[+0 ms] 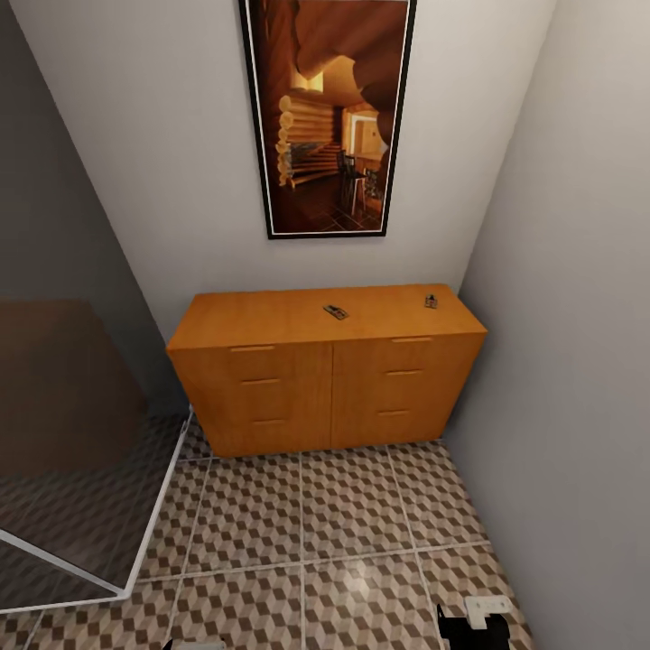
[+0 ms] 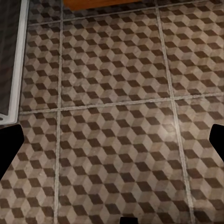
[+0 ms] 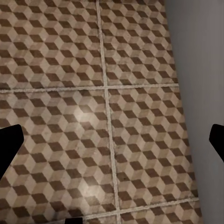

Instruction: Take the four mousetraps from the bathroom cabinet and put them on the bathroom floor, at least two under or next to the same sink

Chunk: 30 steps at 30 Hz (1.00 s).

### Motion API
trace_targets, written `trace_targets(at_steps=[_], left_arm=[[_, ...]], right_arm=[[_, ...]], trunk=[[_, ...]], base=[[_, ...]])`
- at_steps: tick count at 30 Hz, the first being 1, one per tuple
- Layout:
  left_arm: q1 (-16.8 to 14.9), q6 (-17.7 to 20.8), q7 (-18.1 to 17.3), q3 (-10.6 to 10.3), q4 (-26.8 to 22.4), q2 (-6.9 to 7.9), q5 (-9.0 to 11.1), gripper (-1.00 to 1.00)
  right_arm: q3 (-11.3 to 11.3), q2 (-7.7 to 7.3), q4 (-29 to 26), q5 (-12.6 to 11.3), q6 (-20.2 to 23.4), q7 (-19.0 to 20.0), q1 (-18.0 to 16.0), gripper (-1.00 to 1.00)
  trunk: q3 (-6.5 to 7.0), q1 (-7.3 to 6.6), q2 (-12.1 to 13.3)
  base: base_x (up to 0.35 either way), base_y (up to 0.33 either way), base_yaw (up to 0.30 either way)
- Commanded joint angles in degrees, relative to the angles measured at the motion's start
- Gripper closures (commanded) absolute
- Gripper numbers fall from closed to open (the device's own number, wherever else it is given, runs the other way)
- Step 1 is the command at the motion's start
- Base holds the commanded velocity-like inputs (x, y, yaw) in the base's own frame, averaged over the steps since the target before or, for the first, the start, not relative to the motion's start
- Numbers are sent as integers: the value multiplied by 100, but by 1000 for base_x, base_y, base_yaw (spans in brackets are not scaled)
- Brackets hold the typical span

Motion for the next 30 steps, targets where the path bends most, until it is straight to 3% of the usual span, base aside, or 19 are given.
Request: trace_targets(at_steps=[1, 30], left_arm=[[-11, -30, 45, -47, 23, -3, -3, -100], [-11, -29, 45, -47, 25, -3, -1, -100]], right_arm=[[51, -1, 4, -59, -18, -9, -4, -100], [51, -26, 5, -48, -23, -7, -4, -100]], trunk=[[-10, 3, -11], [-10, 3, -11]], base=[[0, 0, 0], [0, 0, 0]])
